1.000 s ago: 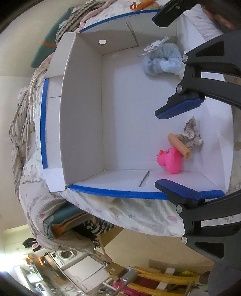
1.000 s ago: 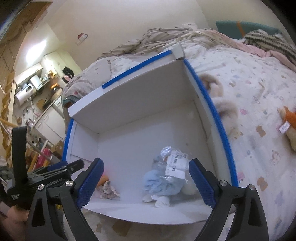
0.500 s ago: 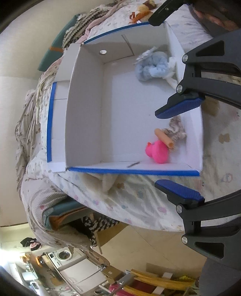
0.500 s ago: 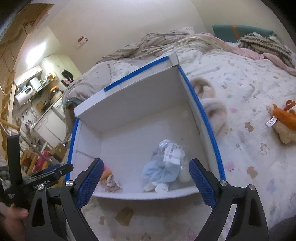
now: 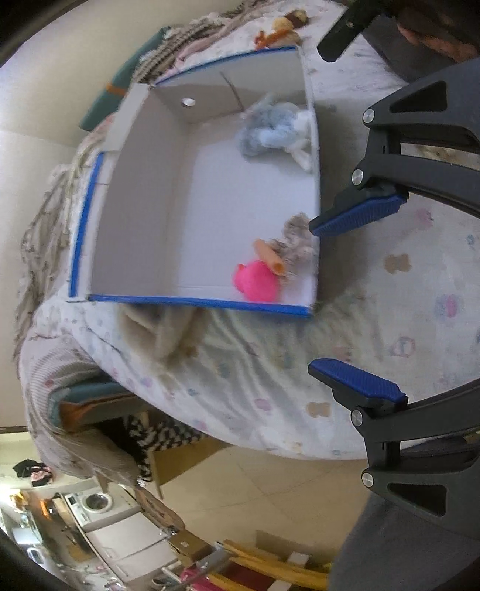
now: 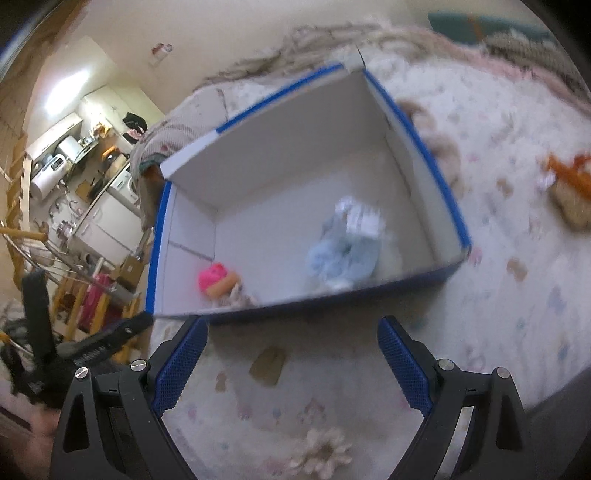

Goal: Organize soft objects
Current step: 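Lower the right tool onto the white lace scrunchie and grasp it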

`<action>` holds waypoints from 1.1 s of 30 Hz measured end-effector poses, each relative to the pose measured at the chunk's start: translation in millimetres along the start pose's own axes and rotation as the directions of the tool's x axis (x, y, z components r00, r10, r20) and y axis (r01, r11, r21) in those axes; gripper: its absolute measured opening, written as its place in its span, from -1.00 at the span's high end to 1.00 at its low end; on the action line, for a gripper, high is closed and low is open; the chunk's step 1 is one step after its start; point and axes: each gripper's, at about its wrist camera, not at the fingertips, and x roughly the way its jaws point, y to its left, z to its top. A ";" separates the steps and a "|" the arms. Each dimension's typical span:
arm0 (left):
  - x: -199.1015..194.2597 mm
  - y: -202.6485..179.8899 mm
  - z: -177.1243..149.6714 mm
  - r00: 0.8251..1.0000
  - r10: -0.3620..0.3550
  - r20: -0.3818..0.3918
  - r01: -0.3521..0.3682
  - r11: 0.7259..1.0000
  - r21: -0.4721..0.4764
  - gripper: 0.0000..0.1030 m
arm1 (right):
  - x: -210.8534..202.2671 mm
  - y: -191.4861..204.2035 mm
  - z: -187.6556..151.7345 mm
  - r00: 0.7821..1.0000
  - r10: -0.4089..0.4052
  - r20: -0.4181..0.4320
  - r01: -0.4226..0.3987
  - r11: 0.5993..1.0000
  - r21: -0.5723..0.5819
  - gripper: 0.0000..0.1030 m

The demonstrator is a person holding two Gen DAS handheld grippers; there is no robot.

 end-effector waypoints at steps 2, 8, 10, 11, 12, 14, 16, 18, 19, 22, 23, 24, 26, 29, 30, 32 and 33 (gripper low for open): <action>7.2 1.2 -8.9 0.999 0.002 -0.039 -0.002 1.000 0.004 -0.27 | -0.3 -6.8 -3.9 0.999 0.025 -0.022 -0.024 0.999 0.045 -0.92; 21.4 11.4 -16.6 0.995 0.012 -0.095 -0.016 0.999 -0.044 -0.27 | 1.7 -13.9 -14.2 0.995 0.040 -0.094 -0.029 0.993 0.116 -0.92; 21.6 14.3 -15.4 0.996 0.023 -0.090 -0.028 0.998 -0.055 -0.27 | 6.7 -9.7 -19.0 0.990 0.007 -0.142 0.007 0.995 0.097 -0.92; 21.8 15.4 -15.3 0.996 0.030 -0.086 -0.035 0.998 -0.060 -0.27 | 9.2 -7.3 -21.1 0.986 -0.013 -0.163 0.027 0.996 0.086 -0.92; 21.6 15.6 -13.7 0.996 0.033 -0.087 -0.038 0.997 -0.060 -0.27 | 12.4 -5.1 -23.7 0.982 -0.034 -0.186 0.048 0.996 0.074 -0.92; 23.2 16.1 -14.1 0.995 0.040 -0.094 -0.046 0.997 -0.063 -0.27 | 20.6 -2.7 -27.9 0.971 -0.066 -0.231 0.080 0.995 0.055 -0.92; 24.0 16.8 -13.8 0.995 0.040 -0.096 -0.046 0.997 -0.066 -0.27 | 31.3 -2.9 -33.3 0.952 -0.083 -0.294 0.101 0.994 0.046 -0.92; 24.5 18.3 -14.0 0.995 0.031 -0.100 -0.039 0.996 -0.075 -0.27 | 44.5 -1.0 -37.3 0.933 -0.089 -0.349 0.107 0.994 0.033 -0.92; 25.3 19.5 -14.1 0.994 0.026 -0.104 -0.035 0.996 -0.083 -0.27 | 51.4 0.1 -40.5 0.920 -0.106 -0.377 0.122 0.992 0.018 -0.92; 27.8 22.7 -14.0 0.993 0.025 -0.113 -0.036 0.995 -0.096 -0.27 | 74.5 2.7 -53.7 0.864 -0.156 -0.478 0.157 0.987 -0.038 -0.92; 29.1 23.4 -13.9 0.993 0.026 -0.119 -0.038 0.994 -0.099 -0.27 | 80.8 3.8 -58.4 0.847 -0.167 -0.505 0.161 0.985 -0.055 -0.92; 30.2 23.7 -13.9 0.992 0.025 -0.123 -0.038 0.994 -0.103 -0.27 | 87.7 5.1 -65.2 0.828 -0.168 -0.535 0.155 0.985 -0.070 -0.92; 32.3 24.2 -14.5 0.991 0.018 -0.134 -0.033 0.993 -0.109 -0.27 | 98.9 4.5 -76.1 0.787 -0.155 -0.598 0.139 0.988 -0.074 -0.92; 35.0 23.5 -15.9 0.989 0.004 -0.151 -0.021 0.993 -0.112 -0.27 | 105.7 3.2 -82.5 0.763 -0.184 -0.620 0.159 0.983 -0.097 -0.90; 35.3 23.2 -16.3 0.988 0.002 -0.153 -0.019 0.994 -0.111 -0.27 | 106.9 2.9 -83.0 0.761 -0.199 -0.618 0.171 0.980 -0.105 -0.78; 36.1 22.1 -16.7 0.988 0.000 -0.157 -0.018 0.994 -0.110 -0.27 | 110.1 4.3 -84.1 0.755 -0.248 -0.607 0.205 0.969 -0.141 -0.45; 36.6 21.9 -17.0 0.987 -0.001 -0.159 -0.016 0.994 -0.109 -0.27 | 110.6 5.2 -83.8 0.753 -0.274 -0.598 0.221 0.962 -0.162 -0.17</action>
